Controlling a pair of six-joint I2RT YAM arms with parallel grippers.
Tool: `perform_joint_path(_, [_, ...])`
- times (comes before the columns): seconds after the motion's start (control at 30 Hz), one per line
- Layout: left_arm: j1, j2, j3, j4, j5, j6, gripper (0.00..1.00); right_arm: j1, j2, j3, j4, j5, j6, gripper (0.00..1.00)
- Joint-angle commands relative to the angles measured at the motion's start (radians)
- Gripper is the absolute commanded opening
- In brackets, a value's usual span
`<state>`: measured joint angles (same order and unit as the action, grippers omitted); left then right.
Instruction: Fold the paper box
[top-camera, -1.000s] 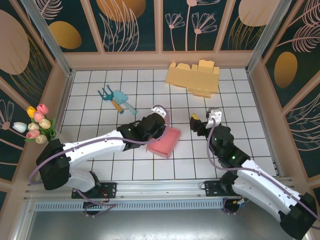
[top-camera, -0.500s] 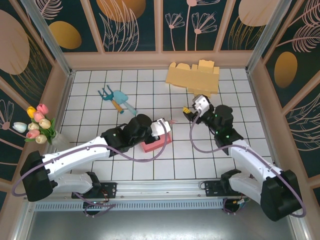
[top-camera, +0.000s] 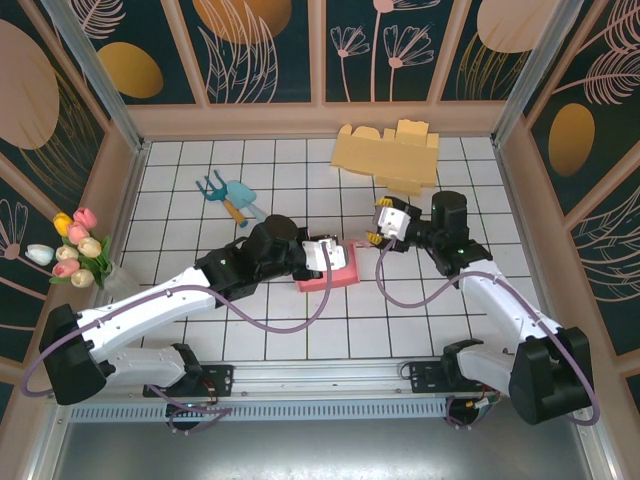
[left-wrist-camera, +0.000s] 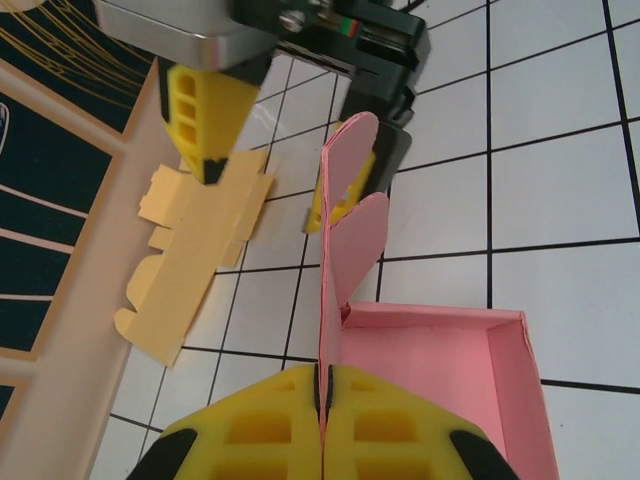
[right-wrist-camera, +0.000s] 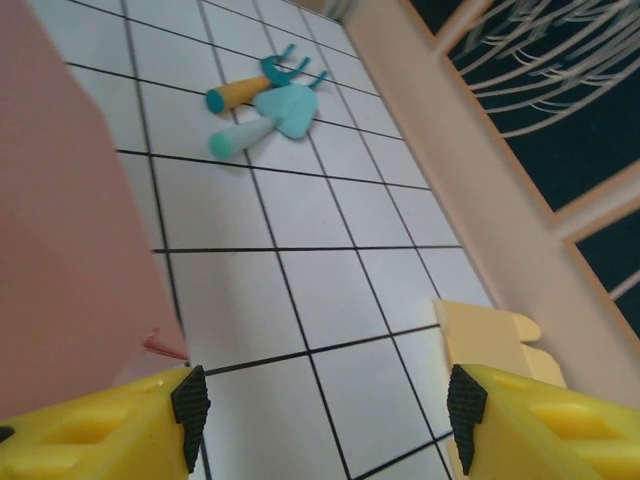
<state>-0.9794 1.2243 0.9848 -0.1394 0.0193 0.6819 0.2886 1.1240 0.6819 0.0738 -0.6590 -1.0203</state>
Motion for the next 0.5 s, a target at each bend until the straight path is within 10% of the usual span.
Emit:
perform_joint_path(0.0, [0.009,0.007,-0.027,0.068,0.019,0.024,0.0,0.004,0.002,0.028,-0.086,-0.132,-0.101,0.66])
perform_joint_path(0.47, [0.009,0.014,-0.092,0.124,0.085,-0.001,0.0,0.12,0.001,0.061,-0.18,-0.204,-0.165,0.58])
